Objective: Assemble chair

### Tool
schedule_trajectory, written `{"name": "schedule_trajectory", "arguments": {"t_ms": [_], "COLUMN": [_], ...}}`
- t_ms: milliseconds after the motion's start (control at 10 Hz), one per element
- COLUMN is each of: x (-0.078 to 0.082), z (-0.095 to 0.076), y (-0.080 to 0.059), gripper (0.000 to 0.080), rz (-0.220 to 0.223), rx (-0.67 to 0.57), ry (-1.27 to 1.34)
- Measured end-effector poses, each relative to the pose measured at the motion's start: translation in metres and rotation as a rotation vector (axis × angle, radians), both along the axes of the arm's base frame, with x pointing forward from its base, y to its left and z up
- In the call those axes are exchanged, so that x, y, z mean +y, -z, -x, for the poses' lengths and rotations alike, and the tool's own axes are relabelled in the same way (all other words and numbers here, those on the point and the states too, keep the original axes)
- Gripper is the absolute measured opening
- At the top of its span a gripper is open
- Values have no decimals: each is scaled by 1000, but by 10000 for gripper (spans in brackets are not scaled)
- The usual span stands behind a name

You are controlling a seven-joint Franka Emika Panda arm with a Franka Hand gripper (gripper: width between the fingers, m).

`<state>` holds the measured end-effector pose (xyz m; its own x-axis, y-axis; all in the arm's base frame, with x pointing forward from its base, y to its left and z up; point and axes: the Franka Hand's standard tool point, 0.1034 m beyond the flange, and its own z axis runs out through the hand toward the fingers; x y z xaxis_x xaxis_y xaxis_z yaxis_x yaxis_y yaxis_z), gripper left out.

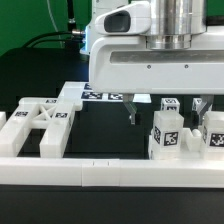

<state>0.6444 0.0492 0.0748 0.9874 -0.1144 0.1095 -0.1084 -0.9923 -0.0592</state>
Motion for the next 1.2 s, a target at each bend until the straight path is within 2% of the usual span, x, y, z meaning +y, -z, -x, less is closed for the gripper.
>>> {"name": "schedule_trajectory", "arguments": {"t_ms": [200, 300, 400, 500, 600, 700, 1200], "x": [-1, -1, -1, -1, -1, -2, 0], "z": [0, 0, 0, 0, 0, 1, 0], "y": [0, 0, 0, 0, 0, 1, 0], "gripper": [649, 649, 526, 352, 352, 287, 287], "rz": [30, 29, 29, 29, 27, 25, -26], "rx": [-6, -5, -5, -5, -4, -3, 11], "ry": [-155, -149, -149, -147, -130, -116, 297]}}
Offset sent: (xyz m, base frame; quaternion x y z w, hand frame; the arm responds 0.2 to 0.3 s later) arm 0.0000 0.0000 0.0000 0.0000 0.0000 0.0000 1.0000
